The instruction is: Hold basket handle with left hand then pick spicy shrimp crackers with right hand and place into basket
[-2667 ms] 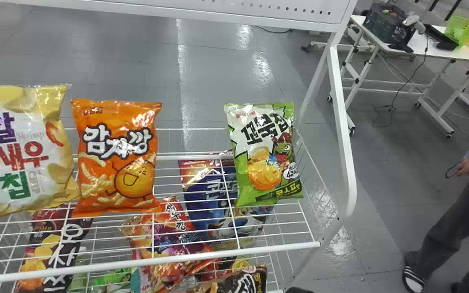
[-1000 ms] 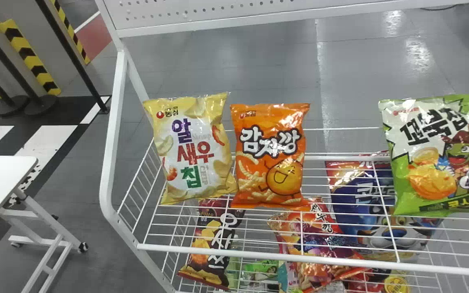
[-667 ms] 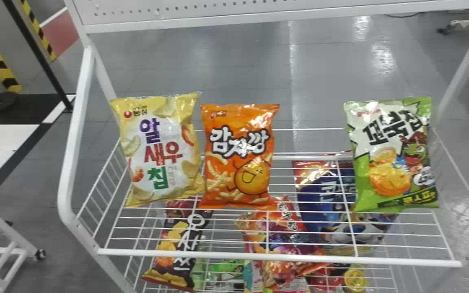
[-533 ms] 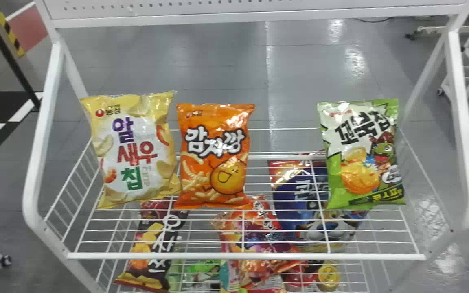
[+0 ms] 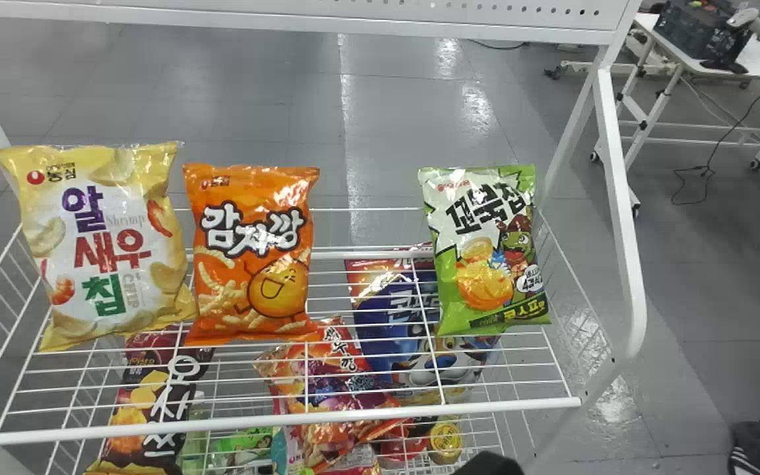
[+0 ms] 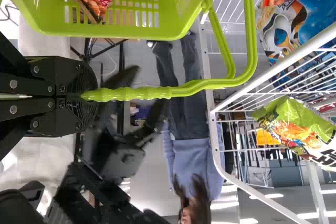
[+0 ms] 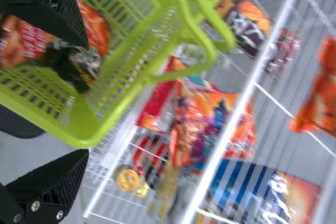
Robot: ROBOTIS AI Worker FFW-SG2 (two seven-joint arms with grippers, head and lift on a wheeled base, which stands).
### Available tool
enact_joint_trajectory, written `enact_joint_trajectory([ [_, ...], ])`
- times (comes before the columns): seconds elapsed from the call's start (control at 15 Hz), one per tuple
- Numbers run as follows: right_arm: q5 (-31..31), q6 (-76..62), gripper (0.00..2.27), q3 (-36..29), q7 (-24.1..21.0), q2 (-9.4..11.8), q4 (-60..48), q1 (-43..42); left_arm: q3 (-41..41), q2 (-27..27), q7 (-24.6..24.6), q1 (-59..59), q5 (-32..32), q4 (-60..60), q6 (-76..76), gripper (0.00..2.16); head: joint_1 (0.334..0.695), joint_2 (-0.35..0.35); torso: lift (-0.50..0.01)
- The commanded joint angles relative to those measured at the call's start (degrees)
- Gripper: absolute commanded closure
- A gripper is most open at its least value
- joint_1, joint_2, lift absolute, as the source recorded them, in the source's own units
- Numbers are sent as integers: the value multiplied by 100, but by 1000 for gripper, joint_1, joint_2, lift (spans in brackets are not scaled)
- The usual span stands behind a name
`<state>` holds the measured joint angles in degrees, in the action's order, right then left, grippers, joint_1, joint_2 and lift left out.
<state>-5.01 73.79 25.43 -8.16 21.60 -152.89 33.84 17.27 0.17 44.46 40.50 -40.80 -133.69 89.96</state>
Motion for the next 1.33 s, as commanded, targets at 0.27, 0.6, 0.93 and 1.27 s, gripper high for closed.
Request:
enact_joint_trajectory([
  [0.27, 88, -2971, 56, -645, -177, -130, 383, 105, -48, -32, -25, -95, 45, 71, 7, 1895, 695, -94, -37],
  [0.6, 52, -5326, 56, -777, -344, -235, 1218, 404, -74, -32, -17, -174, 37, 194, 7, 1895, 695, -117, -37],
  [0.93, 26, -6645, 83, -847, -687, -271, 1754, 720, -39, -32, 19, -183, 19, 238, 7, 1895, 695, -146, -37],
  [1.27, 8, -7172, 83, -997, -705, -271, 2009, 887, 40, -32, 62, -183, -7, 255, 7, 1895, 695, -177, -37],
])
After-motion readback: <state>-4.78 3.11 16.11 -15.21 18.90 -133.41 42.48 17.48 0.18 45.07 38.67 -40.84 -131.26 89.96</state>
